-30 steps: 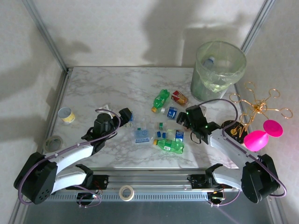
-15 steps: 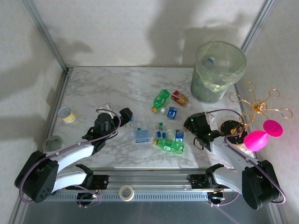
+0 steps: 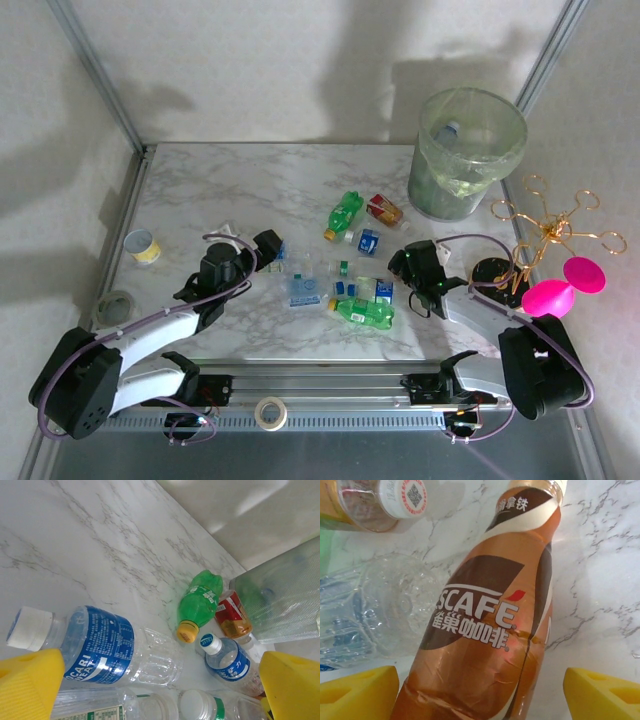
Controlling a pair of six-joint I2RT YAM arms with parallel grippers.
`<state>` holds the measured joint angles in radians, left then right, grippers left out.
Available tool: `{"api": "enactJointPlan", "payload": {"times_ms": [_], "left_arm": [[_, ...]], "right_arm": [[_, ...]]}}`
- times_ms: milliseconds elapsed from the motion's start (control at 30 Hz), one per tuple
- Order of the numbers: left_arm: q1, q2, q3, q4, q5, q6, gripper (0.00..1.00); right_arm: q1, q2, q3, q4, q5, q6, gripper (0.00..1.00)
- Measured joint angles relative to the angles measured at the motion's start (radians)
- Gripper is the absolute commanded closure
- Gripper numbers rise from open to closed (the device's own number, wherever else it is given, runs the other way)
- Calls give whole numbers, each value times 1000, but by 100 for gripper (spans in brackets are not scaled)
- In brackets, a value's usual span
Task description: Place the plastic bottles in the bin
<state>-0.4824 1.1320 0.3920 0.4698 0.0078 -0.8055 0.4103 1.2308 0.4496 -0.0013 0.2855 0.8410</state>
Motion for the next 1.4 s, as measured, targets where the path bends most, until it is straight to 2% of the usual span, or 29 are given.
{"api": "enactJointPlan", "payload": {"times_ms": [400, 567, 700, 767, 1067, 1233, 1400], "left_arm": [[0, -45, -42, -19, -61, -11, 0], [0, -59, -43, -24, -80, -11, 0], [1, -53, -54, -23, -79, -11, 0], [2, -41, -55, -16, -79, -11, 1], [21, 29, -55, 27, -63, -15, 1], [84, 72, -43, 28, -20, -18, 1], [145, 99, -19, 55, 32, -38, 0]], "right_arm": [[-6, 18, -39, 61, 8, 19, 33], [-7, 30, -39, 66, 8, 9, 34], [-6, 19, -39, 60, 8, -34, 44], [-7, -8, -39, 52, 6, -58, 47], [-6, -215, -36, -53, -2, -140, 49], [-2, -312, -6, -96, -97, -190, 51], [27, -326, 70, -104, -249, -251, 52]]}}
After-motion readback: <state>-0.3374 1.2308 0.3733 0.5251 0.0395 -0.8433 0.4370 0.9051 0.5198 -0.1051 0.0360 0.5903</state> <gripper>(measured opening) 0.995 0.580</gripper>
